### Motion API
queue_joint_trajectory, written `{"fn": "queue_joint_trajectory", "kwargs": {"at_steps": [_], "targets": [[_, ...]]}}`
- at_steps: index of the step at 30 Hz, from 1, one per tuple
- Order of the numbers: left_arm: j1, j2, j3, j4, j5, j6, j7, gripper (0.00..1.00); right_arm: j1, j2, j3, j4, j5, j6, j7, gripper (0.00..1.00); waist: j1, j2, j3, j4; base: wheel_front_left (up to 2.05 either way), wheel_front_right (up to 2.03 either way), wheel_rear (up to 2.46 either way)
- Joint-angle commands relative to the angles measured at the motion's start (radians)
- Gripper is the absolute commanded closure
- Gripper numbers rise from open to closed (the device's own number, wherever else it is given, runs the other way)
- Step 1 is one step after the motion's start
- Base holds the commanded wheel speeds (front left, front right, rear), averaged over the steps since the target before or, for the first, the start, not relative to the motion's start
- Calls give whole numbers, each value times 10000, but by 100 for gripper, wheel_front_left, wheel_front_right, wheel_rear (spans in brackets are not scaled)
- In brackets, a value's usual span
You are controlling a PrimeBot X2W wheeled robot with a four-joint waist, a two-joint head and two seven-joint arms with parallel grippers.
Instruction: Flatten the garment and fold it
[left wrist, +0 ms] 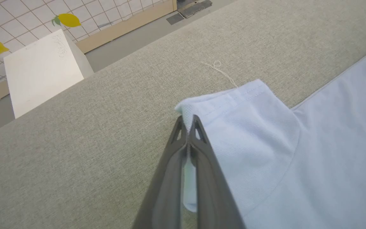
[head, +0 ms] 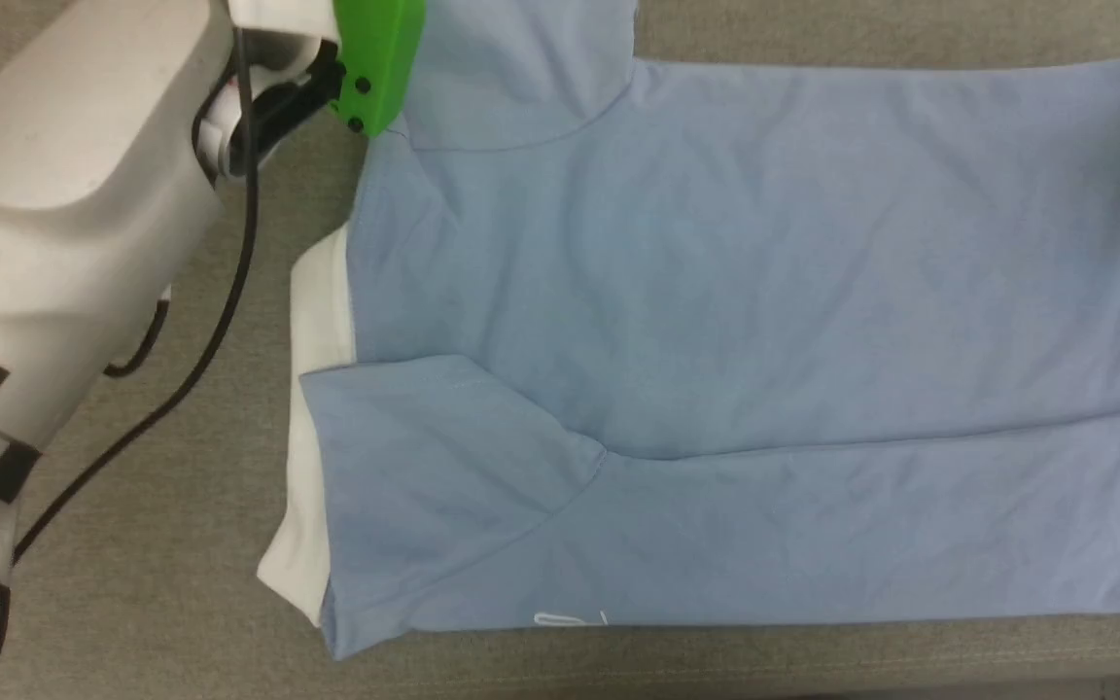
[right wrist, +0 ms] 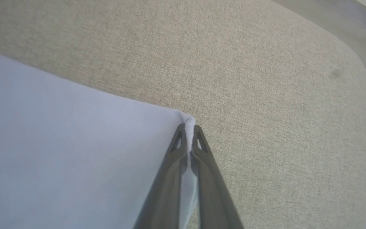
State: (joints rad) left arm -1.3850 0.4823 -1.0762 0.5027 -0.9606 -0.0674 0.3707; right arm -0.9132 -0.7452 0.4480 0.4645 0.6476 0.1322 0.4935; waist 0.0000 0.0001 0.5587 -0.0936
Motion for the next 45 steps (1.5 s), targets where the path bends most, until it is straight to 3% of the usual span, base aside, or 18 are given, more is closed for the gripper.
{"fn": "queue_joint_trajectory", "kwargs": {"at_steps": [1, 8, 12, 13, 14, 21, 29, 36, 45], "targets": [[212, 25, 65, -4, -34, 95, -164, 100, 209, -121, -1, -59, 210, -15, -193, 100, 0, -1, -661, 88, 0, 0, 0], [1200, 311, 89, -401, -266, 285, -664, 100, 1297, -616, 142, -396, 637, -15, -643, 100, 0, -1, -1804, 328, 0, 0, 0], [2128, 623, 113, -1054, -475, 683, -970, 100, 2191, -697, 151, -527, 831, -15, -866, 100, 0, -1, -2442, 509, 0, 0, 0], [2468, 722, 138, -1299, -571, 867, -1073, 100, 2458, -696, 82, -543, 890, -15, -957, 100, 0, -1, -2617, 576, 0, 0, 0], [3454, 1068, 200, -2091, -844, 1451, -1307, 100, 3178, -679, -86, -616, 927, -15, -1211, 100, 0, -1, -2988, 719, 0, 0, 0], [5896, 2063, -25, -4480, -1224, 3076, -1616, 100, 5295, -665, -719, -831, 1027, -15, -1494, 100, 0, -1, -3553, 1034, 0, 0, 0], [7312, 2912, -255, -6234, -1289, 4128, -1814, 100, 6923, -769, -1242, -1453, 772, -15, -1286, 100, 0, -1, -3622, 1152, 0, 0, 0], [7888, 3366, -717, -6960, -1259, 4275, -1492, 100, 7594, -893, -1234, -1906, 50, -15, -970, 100, 0, -1, -3553, 1175, 0, 0, 0], [8162, 2906, -1433, -6197, -969, 3802, -1202, 100, 7836, -580, -1252, -1839, -708, -15, -729, 100, 0, -1, -3338, 1162, 0, 0, 0]]}}
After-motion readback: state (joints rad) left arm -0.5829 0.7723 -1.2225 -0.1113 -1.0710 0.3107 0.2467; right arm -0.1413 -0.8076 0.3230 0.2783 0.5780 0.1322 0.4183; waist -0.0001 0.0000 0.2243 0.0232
